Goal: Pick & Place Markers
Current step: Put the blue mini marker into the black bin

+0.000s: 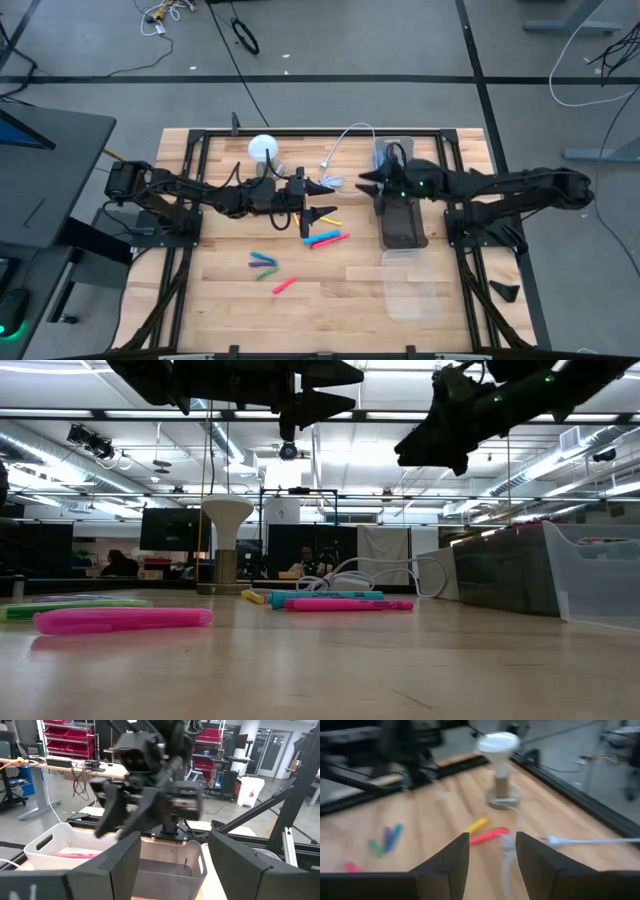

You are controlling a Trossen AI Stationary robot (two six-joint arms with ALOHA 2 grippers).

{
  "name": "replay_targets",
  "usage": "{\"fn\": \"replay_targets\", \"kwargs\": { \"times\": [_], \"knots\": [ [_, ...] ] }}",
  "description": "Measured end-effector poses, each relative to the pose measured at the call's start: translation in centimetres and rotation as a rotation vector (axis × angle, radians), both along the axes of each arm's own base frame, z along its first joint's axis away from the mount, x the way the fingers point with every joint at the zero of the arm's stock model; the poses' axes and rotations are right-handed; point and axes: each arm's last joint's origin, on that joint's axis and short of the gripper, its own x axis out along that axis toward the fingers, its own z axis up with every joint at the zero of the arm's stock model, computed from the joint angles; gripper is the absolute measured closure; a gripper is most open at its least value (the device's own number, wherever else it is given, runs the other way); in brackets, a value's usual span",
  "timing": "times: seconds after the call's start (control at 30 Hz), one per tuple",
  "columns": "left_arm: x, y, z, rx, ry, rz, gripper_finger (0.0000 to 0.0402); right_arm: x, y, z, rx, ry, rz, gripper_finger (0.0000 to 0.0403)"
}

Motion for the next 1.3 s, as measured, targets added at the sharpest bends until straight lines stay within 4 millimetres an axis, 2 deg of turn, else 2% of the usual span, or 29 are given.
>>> {"fn": "replay_targets", "kwargs": {
  "times": [0.1,0.27,0.57,0.67,0.83,0.93,1.13,1.3],
  "knots": [
    [0.0,0.0,-0.1,0.000,0.015,0.000,0.0163,0.0,1.2,-0.5,0.003,-0.056,0.057,0.0240],
    [0.0,0.0,-0.3,0.000,0.028,0.000,0.0163,0.2,2.7,-0.1,-0.006,-0.120,0.131,0.0240],
    [0.0,0.0,-0.9,0.043,0.100,-0.044,0.0163,0.3,3.6,0.4,-0.080,-0.159,0.187,0.0240],
    [0.3,0.4,-1.1,0.047,0.213,-0.044,0.0163,0.3,3.6,0.4,-0.082,-0.163,0.185,0.0240],
    [1.1,0.9,0.1,0.048,0.435,-0.011,0.0163,0.3,3.6,0.4,-0.083,-0.165,0.186,0.0240],
    [1.2,0.9,1.1,0.058,0.510,0.002,0.0163,0.3,3.6,0.4,-0.083,-0.165,0.186,0.0240],
    [0.7,0.9,2.1,0.010,0.688,0.016,0.0163,0.3,3.6,0.4,-0.082,-0.166,0.186,0.0240],
    [-0.1,1.0,1.7,-0.043,0.816,0.054,0.0163,0.3,3.6,0.4,-0.083,-0.168,0.186,0.0240]
  ]
}}
